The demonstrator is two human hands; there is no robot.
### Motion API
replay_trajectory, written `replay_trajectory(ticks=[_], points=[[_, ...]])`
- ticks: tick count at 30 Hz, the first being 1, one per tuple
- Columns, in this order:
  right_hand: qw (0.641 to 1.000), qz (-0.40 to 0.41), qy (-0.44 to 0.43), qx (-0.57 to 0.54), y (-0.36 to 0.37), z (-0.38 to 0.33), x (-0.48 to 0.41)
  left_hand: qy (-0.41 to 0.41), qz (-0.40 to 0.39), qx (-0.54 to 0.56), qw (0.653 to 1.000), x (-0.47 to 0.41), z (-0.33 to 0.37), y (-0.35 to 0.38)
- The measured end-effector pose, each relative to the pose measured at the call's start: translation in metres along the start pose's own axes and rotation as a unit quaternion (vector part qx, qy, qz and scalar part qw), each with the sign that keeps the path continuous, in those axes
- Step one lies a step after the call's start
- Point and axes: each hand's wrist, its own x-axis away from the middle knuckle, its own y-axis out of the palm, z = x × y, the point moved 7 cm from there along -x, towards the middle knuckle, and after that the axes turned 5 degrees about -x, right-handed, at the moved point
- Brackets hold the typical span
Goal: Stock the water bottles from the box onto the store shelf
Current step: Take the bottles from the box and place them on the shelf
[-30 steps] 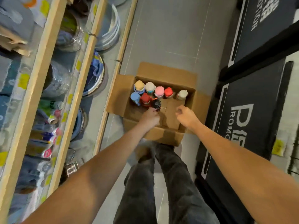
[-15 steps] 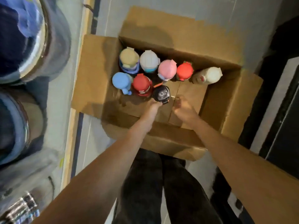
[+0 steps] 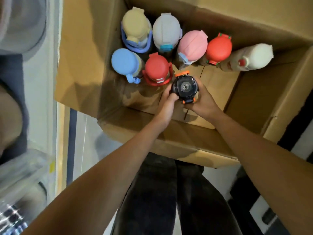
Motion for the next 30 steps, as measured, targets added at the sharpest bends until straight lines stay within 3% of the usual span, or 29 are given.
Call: replay_trajectory(ticks=[4,10,15,19,24,30], points=[[0.998,0.001,0.035,-0.057,-0.005,-0.043,0.041,-0.008,-0.014,-0.026,1.000,0.041,0.018,-0.003],[0.996,-0.015,0.082,-0.023,-0.021,-0.117,0.109,-0.016,-0.019,-0.022,0.999,0.130,0.061,-0.015],[0.997,-0.028,0.062,0.032,-0.028,-0.181,0.177,-0.015,0.008,0.031,0.999,0.208,0.086,-0.028],[0.998,-0.052,0.041,0.016,-0.020,-0.234,0.243,-0.005,-0.004,0.085,0.996,0.298,0.103,-0.037],[0.985,-0.160,0.016,0.059,0.018,-0.290,0.328,-0.044,0.045,0.134,0.989,0.413,0.080,-0.073],[0.936,-0.304,-0.009,0.176,0.097,-0.345,0.431,-0.028,0.102,0.216,0.971,0.546,0.021,-0.121]])
